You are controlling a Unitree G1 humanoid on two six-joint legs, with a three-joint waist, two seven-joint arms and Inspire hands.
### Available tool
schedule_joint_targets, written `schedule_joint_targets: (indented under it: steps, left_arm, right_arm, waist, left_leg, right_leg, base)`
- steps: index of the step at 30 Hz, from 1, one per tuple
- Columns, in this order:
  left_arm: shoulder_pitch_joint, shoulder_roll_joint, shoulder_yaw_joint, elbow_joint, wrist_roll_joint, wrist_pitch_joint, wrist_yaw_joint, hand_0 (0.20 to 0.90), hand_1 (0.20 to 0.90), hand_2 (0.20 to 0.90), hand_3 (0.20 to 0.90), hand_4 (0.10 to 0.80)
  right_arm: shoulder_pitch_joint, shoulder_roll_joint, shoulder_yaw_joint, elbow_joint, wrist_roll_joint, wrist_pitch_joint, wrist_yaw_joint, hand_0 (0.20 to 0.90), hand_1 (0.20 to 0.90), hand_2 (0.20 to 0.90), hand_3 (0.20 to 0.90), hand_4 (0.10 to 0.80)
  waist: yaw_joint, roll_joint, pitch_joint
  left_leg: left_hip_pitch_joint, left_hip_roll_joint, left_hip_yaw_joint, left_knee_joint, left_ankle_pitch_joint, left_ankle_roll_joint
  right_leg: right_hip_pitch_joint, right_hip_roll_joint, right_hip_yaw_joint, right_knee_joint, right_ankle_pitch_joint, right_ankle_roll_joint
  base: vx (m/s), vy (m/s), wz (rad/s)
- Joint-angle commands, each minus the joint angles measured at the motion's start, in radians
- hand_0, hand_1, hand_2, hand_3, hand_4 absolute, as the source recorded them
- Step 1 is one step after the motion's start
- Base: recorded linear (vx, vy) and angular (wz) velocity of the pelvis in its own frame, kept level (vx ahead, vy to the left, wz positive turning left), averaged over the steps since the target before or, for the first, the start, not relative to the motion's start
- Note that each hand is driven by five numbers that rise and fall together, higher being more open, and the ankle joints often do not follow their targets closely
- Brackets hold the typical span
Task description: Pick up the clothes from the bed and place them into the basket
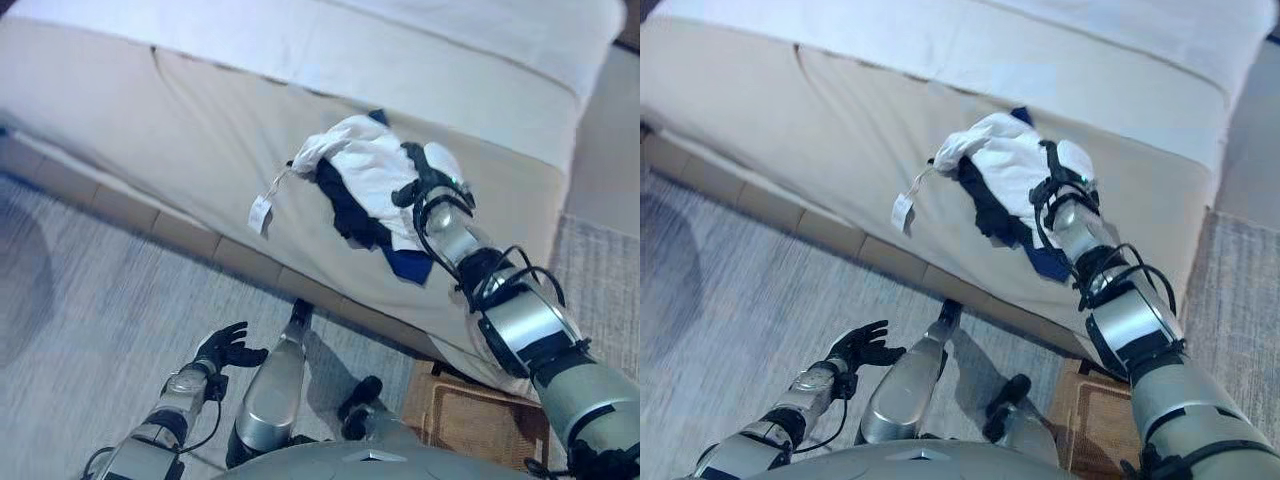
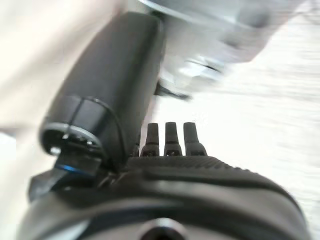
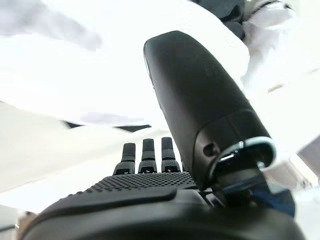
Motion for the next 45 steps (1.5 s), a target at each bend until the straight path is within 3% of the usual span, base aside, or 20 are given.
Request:
schedule_joint_targets:
  steps: [1, 12, 13, 14, 17, 21, 25, 26, 31, 39, 45]
  left_arm:
    - [0.063, 0.038, -0.023, 0.005, -0.041, -0.041, -0.018, 0.9, 0.9, 0.9, 0.9, 0.8]
    - [0.064, 0.076, -0.016, -0.076, -0.082, -0.083, -0.059, 0.9, 0.9, 0.9, 0.9, 0.8]
    - [0.064, 0.076, -0.014, -0.088, -0.081, -0.078, -0.056, 0.9, 0.9, 0.9, 0.9, 0.8]
    - [0.066, 0.078, -0.014, -0.104, -0.082, -0.068, -0.051, 0.9, 0.9, 0.9, 0.9, 0.8]
    - [0.07, 0.084, -0.019, -0.121, -0.093, -0.055, -0.045, 0.9, 0.9, 0.9, 0.9, 0.8]
    - [0.081, 0.085, -0.016, -0.12, -0.099, -0.059, -0.028, 0.9, 0.9, 0.9, 0.9, 0.8]
    - [0.114, 0.077, 0.018, -0.113, -0.085, -0.068, -0.006, 0.9, 0.9, 0.9, 0.9, 0.8]
    - [0.128, 0.069, 0.038, -0.101, -0.062, -0.062, -0.002, 0.9, 0.9, 0.9, 0.9, 0.8]
    - [0.163, 0.059, 0.051, -0.086, 0.005, -0.034, 0.005, 0.9, 0.9, 0.9, 0.9, 0.8]
    - [0.2, 0.016, 0.067, -0.07, 0.079, 0.008, -0.009, 0.9, 0.9, 0.9, 0.9, 0.8]
    - [0.21, -0.025, 0.063, -0.044, 0.128, 0.013, -0.013, 0.9, 0.9, 0.9, 0.9, 0.8]
  right_arm:
    - [-0.105, -0.115, 0.049, -0.024, -0.012, 0.048, -0.078, 0.9, 0.9, 0.9, 0.9, 0.8]
    - [-0.218, -0.215, 0.099, 0.133, -0.075, 0.349, 0.093, 0.9, 0.9, 0.9, 0.9, 0.8]
    - [-0.218, -0.22, 0.103, 0.146, -0.075, 0.366, 0.115, 0.472, 0.472, 0.472, 0.4, 0.3]
    - [-0.217, -0.224, 0.107, 0.156, -0.047, 0.359, 0.104, 0.3, 0.3, 0.3, 0.2, 0.1]
    - [-0.227, -0.233, 0.106, 0.138, 0.013, 0.297, 0.019, 0.3, 0.3, 0.3, 0.2, 0.1]
    - [-0.249, -0.243, 0.089, 0.017, 0.108, 0.143, -0.195, 0.3, 0.3, 0.3, 0.2, 0.1]
    - [-0.189, -0.314, -0.007, -0.374, 0.123, 0.095, -0.35, 0.3, 0.3, 0.3, 0.2, 0.1]
    - [-0.136, -0.351, -0.077, -0.528, 0.092, 0.094, -0.357, 0.3, 0.3, 0.3, 0.2, 0.1]
    - [0.052, -0.421, -0.242, -0.822, 0.023, 0.115, -0.344, 0.3, 0.3, 0.3, 0.2, 0.1]
    - [0.299, -0.439, -0.371, -0.999, 0.058, 0.105, -0.242, 0.3, 0.3, 0.3, 0.2, 0.1]
    - [0.415, -0.407, -0.432, -1.017, 0.188, 0.051, -0.136, 0.3, 0.3, 0.3, 0.2, 0.1]
  waist:
    - [0.065, -0.013, 0.044]
    - [0.122, 0.012, 0.14]
    - [0.123, 0.014, 0.146]
    - [0.124, 0.014, 0.146]
    - [0.117, 0.014, 0.146]
    - [0.094, 0.002, 0.144]
    - [0.027, -0.027, 0.106]
    - [-0.011, -0.036, 0.076]
    - [-0.09, -0.042, -0.019]
    - [-0.173, -0.035, -0.168]
    - [-0.207, -0.023, -0.223]
  left_leg:
    - [0.058, -0.026, 0.025, 0.029, -0.168, 0.044]
    - [-0.057, -0.028, -0.013, 0.099, -0.161, 0.041]
    - [-0.063, -0.028, -0.013, 0.102, -0.161, 0.041]
    - [-0.067, -0.026, -0.012, 0.099, -0.16, 0.04]
    - [-0.063, -0.018, -0.006, 0.094, -0.161, 0.037]
    - [-0.014, -0.001, 0.015, 0.069, -0.17, 0.03]
    - [0.08, 0.024, 0.064, 0.024, -0.194, 0.029]
    - [0.124, 0.028, 0.081, 0.009, -0.209, 0.032]
    - [0.228, 0.038, 0.131, -0.021, -0.214, 0.038]
    - [0.369, 0.056, 0.191, -0.09, -0.213, 0.022]
    - [0.402, 0.058, 0.212, -0.111, -0.2, 0.001]
  right_leg:
    - [-0.06, -0.04, 0.025, 0.154, 0.091, -0.031]
    - [-0.18, -0.068, -0.046, 0.252, 0.048, -0.038]
    - [-0.188, -0.071, -0.05, 0.255, 0.049, -0.037]
    - [-0.192, -0.069, -0.054, 0.25, 0.051, -0.035]
    - [-0.195, -0.064, -0.052, 0.24, 0.055, -0.032]
    - [-0.172, -0.056, -0.032, 0.227, 0.069, -0.023]
    - [-0.134, -0.045, 0.012, 0.209, 0.085, -0.015]
    - [-0.118, -0.036, 0.037, 0.202, 0.085, -0.012]
    - [-0.055, -0.014, 0.067, 0.152, 0.087, -0.022]
    - [0.059, 0.06, 0.12, 0.045, 0.036, -0.025]
    - [0.112, 0.08, 0.129, 0.002, 0.012, -0.045]
  base:
    - [-0.006, 0.002, 0.34]
    - [0.008, 0.017, 0.16]
    - [0.0, 0.0, 0.0]
    - [0.0, 0.0, 0.0]
    - [-0.009, -0.007, -0.02]
    - [-0.009, -0.019, -0.14]
    - [0.032, -0.034, -0.33]
    - [0.101, -0.051, -0.38]
    - [0.056, -0.054, -0.25]
    - [0.101, -0.111, -0.34]
    - [0.034, -0.06, -0.2]
